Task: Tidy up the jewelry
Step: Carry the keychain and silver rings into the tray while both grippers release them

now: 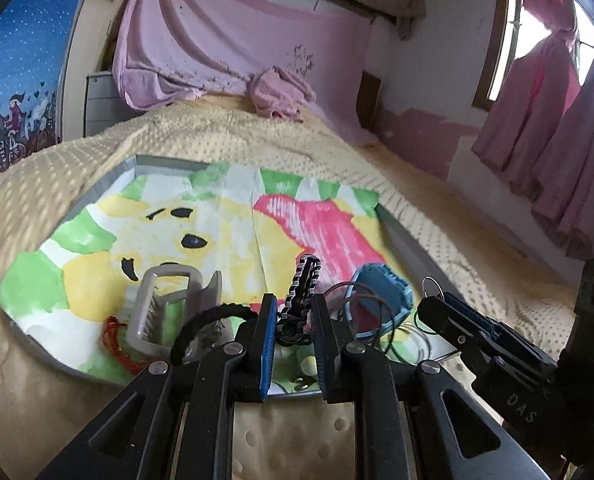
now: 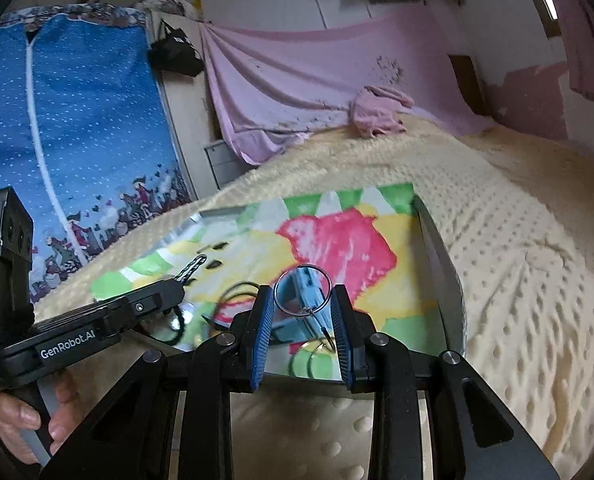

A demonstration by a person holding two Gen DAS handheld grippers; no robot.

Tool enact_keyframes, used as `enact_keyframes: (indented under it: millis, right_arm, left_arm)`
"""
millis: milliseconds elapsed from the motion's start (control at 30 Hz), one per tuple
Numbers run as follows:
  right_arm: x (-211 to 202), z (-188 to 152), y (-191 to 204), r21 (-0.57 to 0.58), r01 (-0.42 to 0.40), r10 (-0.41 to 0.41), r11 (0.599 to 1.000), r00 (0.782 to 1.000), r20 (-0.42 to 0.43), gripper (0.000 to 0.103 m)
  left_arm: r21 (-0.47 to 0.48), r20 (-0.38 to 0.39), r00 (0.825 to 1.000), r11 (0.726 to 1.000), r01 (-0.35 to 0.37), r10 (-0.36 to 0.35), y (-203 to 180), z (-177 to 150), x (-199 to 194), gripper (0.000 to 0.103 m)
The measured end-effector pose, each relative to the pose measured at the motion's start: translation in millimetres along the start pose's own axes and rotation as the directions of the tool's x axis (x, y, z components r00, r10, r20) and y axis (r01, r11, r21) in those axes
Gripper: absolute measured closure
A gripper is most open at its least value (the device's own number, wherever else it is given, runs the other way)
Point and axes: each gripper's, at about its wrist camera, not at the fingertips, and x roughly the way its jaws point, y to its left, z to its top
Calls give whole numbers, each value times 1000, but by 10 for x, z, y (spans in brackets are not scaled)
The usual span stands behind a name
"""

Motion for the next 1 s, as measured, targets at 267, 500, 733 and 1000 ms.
enact_keyframes:
  millis: [267,500,733,1000]
  right_arm:
    - [168,-94,13,-1,17,-17,1000,999,-45,77]
    - [165,-109,14,-3,17,-17,1000,999,-44,77]
    - [40,-126,-35,22,5,-5,1000,1000,-5,73]
    - [-261,-112,-22,15,26,-27,1000,994,103,58]
  left_arm:
    - [21,-42,999,999,-26,27,-23,-11,91,87]
    - [28,-53,998,999,-33,34,-52,-7,97,86]
    - [-25,-53,999,1000,-7,5,-21,-33,-21,86]
    - [-52,80,997,999,6,-2,0,-41,-466,35]
